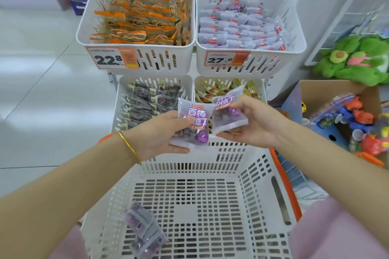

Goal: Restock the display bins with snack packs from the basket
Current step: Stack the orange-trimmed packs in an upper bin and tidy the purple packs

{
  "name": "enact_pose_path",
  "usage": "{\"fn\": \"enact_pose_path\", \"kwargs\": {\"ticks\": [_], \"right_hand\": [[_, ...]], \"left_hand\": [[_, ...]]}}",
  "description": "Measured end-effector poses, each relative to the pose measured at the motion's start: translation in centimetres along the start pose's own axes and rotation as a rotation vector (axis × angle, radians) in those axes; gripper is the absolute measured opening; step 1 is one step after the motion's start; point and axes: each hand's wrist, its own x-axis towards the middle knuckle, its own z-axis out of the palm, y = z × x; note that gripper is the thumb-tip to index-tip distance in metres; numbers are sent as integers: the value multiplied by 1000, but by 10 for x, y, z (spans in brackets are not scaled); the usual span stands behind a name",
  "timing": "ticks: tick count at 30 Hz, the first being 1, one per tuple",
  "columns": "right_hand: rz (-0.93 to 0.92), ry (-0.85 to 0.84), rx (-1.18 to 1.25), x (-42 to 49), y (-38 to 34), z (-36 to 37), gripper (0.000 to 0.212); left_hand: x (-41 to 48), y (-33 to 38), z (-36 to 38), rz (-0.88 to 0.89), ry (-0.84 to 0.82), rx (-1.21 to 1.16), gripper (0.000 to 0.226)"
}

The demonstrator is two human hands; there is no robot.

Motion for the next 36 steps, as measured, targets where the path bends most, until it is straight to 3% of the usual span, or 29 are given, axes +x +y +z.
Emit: {"fn": "enact_pose_path", "kwargs": {"ticks": [5, 9, 13, 17, 20, 27, 29, 31, 33, 36], "right_hand": [[-48, 10, -40, 1, 0, 2, 40], [-76, 34, -52, 3, 2, 5, 18], [-138, -8, 34, 0, 1, 5, 40], [-191, 42, -168, -4, 2, 3, 30], [-221, 29, -226, -7, 2, 4, 37], [-234, -82, -283, -10, 3, 11, 49], [-274, -73, -409, -11, 4, 13, 42], [-343, -16, -671, -14, 3, 15, 37], [-424, 54, -781, -17, -1, 15, 39], [-536, -23, -942, -27, -22, 12, 37]], "left_hand": [[-2, -3, 0, 36, 56, -57, 26], [-2, -5, 1, 47, 84, -71, 25], [-1, -2, 2, 54, 115, -117, 26], [-1, 0, 3, 51, 93, -151, 31], [1, -1, 3, 52, 49, -152, 34], [0, -6, 6, 154, -76, 102, 65], [2, -8, 8, 182, -61, 188, 70], [3, -9, 11, 220, -10, 259, 62], [4, -9, 11, 233, 5, 309, 56], [7, 0, 9, 240, -32, 437, 66]]}}
